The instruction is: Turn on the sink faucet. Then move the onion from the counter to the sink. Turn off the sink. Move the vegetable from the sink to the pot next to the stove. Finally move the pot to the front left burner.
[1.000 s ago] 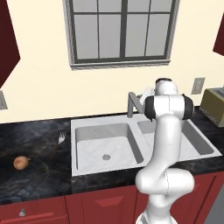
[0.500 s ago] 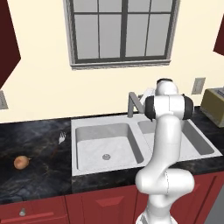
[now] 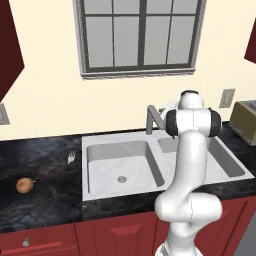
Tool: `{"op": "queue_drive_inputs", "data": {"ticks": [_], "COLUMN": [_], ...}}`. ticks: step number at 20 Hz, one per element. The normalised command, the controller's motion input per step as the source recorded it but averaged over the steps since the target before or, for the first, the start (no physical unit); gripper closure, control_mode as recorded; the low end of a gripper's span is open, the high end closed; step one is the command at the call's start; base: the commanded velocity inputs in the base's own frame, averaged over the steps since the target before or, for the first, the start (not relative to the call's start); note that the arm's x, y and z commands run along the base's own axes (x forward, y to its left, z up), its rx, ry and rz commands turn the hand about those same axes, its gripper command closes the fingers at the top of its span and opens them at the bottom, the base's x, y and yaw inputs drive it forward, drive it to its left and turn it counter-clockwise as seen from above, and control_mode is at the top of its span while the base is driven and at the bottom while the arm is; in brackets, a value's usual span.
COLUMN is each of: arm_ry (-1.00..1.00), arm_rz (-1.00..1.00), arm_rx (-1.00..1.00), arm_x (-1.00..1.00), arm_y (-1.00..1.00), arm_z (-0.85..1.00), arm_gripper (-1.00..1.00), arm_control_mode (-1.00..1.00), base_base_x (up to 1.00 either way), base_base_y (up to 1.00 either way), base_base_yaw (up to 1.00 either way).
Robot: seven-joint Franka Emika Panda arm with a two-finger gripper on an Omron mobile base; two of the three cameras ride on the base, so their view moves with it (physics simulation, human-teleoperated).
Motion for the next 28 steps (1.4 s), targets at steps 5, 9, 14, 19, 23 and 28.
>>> {"op": "queue_drive_inputs", "data": {"ticks": [5,9,14,19,23,28], "arm_ry": [0.0,0.0,0.0,0.0,0.0,0.0], "arm_rz": [0.0,0.0,0.0,0.0,0.0,0.0], "arm_rx": [0.01,0.01,0.01,0.04,0.06,0.06], "arm_x": [0.0,0.0,0.0,0.0,0.0,0.0], "arm_y": [-0.74,-0.7,-0.66,-0.68,-0.74,-0.72], "arm_z": [-0.39,-0.39,-0.36,-0.37,-0.4,-0.43], "arm_gripper": [1.0,1.0,1.0,1.0,1.0,1.0], "arm_control_mode": [-1.0,-1.0,-1.0,-1.0,-1.0,-1.0], "base_base_x": [0.0,0.0,0.0,0.0,0.0,0.0], "base_base_y": [0.0,0.0,0.0,0.0,0.0,0.0], "base_base_yaw": [0.0,0.0,0.0,0.0,0.0,0.0]}}
